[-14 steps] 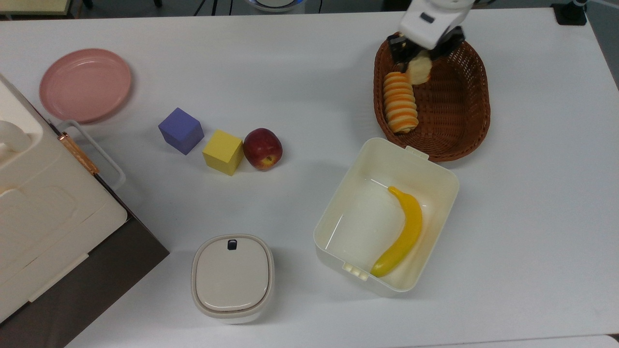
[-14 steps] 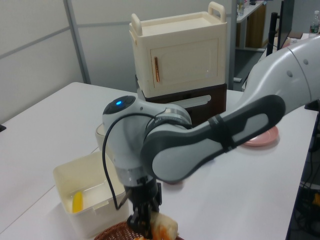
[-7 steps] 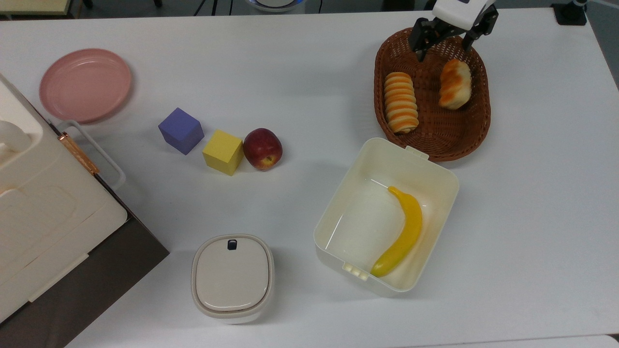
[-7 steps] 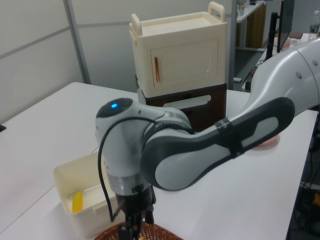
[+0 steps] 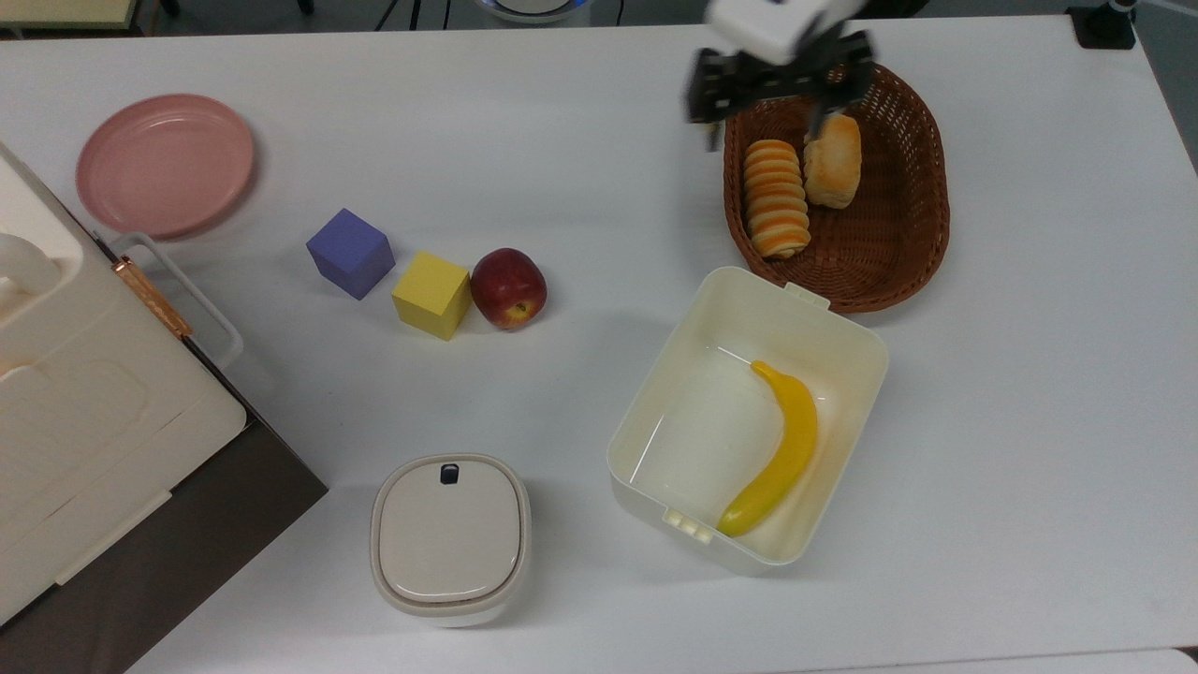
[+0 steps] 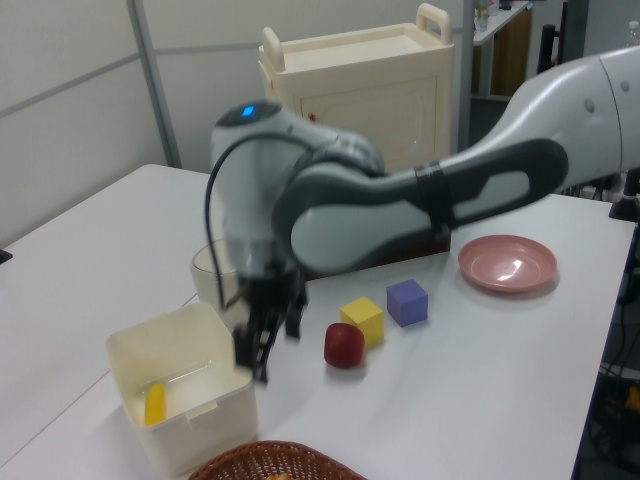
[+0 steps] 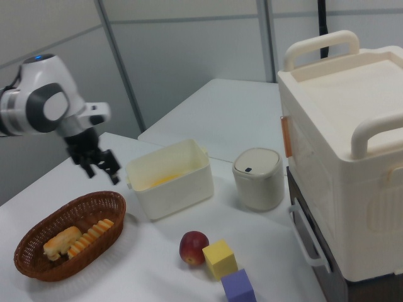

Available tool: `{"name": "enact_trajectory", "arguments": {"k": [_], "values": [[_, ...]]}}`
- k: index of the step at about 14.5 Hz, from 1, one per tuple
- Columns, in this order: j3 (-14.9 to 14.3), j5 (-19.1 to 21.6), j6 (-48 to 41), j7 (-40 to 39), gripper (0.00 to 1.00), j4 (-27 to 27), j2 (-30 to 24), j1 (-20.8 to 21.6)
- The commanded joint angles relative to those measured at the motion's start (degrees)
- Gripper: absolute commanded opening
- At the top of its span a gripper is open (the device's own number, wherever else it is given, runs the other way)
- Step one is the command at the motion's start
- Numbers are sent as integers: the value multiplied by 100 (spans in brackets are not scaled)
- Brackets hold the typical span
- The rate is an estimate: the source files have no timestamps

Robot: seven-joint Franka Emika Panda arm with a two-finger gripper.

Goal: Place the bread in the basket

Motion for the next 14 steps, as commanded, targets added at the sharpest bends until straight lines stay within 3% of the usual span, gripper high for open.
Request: {"name": "enact_trajectory", "arguments": {"k": [1, 3, 6, 8, 11, 14], "values": [[-699, -461, -485, -182, 100, -42, -363, 31], [-1173, -462, -539, -278, 100, -42, -477, 39], [-1596, -366, -811, -1015, 100, -51, -618, -4], [-1658, -296, -1022, -1175, 100, -42, -705, -162], [-1685, 353, -1145, -1193, 100, -42, -872, -478], [-1711, 408, -1243, -1202, 100, -42, -917, -549]]}}
